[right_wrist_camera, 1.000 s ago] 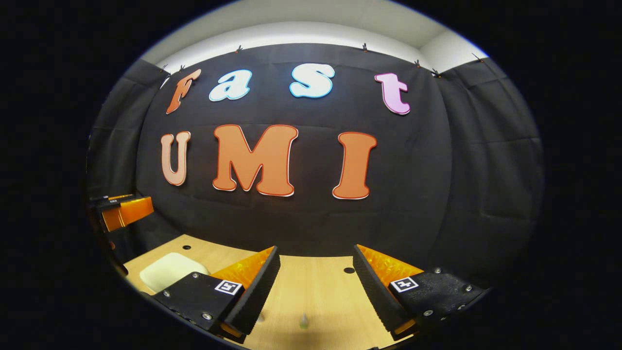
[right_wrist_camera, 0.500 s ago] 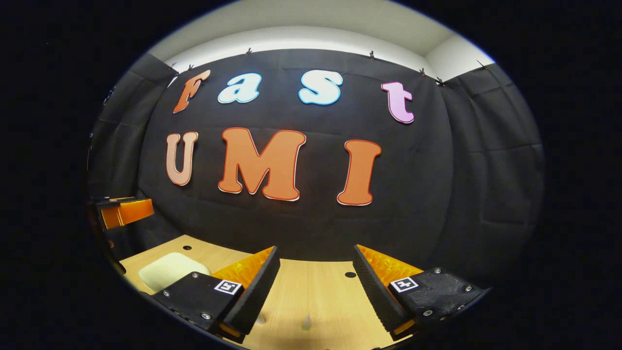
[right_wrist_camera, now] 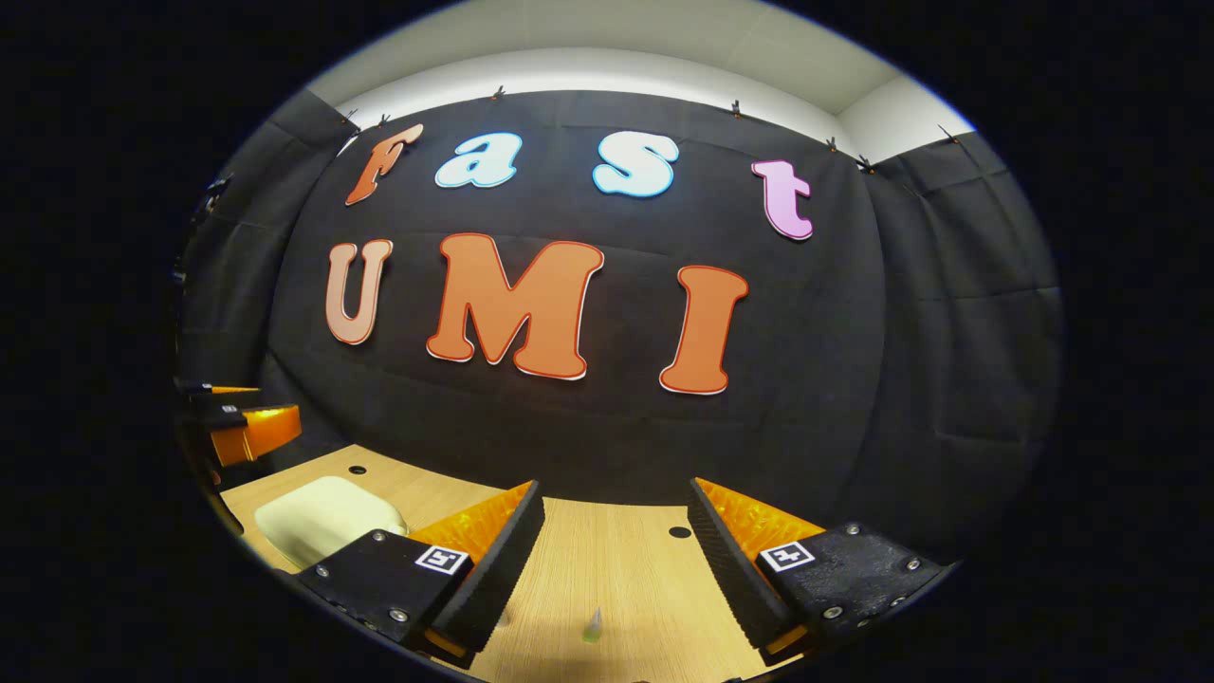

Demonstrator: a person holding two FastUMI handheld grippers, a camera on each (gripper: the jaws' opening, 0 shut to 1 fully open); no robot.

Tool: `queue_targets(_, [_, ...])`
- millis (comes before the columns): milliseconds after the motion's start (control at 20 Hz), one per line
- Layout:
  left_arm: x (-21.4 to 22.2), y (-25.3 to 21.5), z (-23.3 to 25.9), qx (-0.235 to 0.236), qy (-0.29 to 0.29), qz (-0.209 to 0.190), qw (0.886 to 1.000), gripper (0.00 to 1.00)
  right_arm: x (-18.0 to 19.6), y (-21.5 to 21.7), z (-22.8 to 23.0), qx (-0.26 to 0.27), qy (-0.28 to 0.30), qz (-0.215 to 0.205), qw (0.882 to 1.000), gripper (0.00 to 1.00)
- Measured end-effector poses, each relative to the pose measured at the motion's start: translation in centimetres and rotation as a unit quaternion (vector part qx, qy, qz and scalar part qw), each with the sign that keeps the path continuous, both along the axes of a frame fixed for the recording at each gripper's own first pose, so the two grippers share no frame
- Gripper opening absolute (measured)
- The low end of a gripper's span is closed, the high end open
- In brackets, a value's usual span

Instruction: First open the suitcase, pack the skin care products into it, and then close the suitcase.

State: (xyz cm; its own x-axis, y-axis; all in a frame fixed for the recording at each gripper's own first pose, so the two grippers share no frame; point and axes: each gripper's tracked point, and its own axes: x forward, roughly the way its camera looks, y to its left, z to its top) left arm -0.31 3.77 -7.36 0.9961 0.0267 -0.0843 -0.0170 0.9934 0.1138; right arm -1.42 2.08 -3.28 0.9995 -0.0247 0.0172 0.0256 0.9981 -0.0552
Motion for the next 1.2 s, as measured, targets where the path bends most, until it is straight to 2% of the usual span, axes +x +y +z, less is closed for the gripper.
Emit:
queue_targets(100, [0.0,0.4,-1.9,0.067,0.015,0.012,0.998,0.97,-0.3,-0.6,-0.8,0.007,0.009,-0.007,1.000,0.96])
queue_targets(200, [0.0,0.1,-4.2,0.144,0.030,0.015,0.989,0.97,-0.6,-1.3,-1.8,0.007,0.020,-0.015,1.000,0.96])
queue_targets(350, [-0.4,-2.2,-7.7,0.253,0.038,-0.019,0.967,1.00,-1.0,-3.0,-2.8,0.004,0.032,-0.033,0.999,0.96])
queue_targets(450, [-0.9,-3.9,-10.5,0.301,0.053,-0.054,0.951,0.98,-1.2,-3.9,-3.6,0.012,0.041,-0.040,0.998,0.96])
queue_targets(550, [-1.0,-4.7,-14.9,0.313,0.088,-0.080,0.942,0.98,-1.2,-4.5,-4.5,0.021,0.052,-0.047,0.997,0.96])
queue_targets(650, [-0.7,-5.0,-17.4,0.327,0.119,-0.090,0.933,0.98,-1.4,-5.1,-5.2,0.029,0.061,-0.053,0.996,0.96])
queue_targets(800, [0.2,-4.7,-19.3,0.389,0.140,-0.103,0.904,0.98,-1.7,-6.3,-6.8,0.036,0.077,-0.066,0.994,0.96])
queue_targets(950, [0.3,-4.3,-22.8,0.408,0.191,-0.124,0.884,1.00,-1.9,-7.6,-8.2,0.051,0.096,-0.079,0.991,0.96])
queue_targets(1050, [0.5,-3.6,-24.4,0.425,0.218,-0.122,0.870,0.98,-2.0,-8.2,-8.7,0.059,0.105,-0.088,0.989,0.96])
queue_targets(1200, [1.3,-3.0,-25.7,0.428,0.240,-0.117,0.864,0.98,-2.1,-9.7,-9.1,0.060,0.111,-0.105,0.986,0.96])
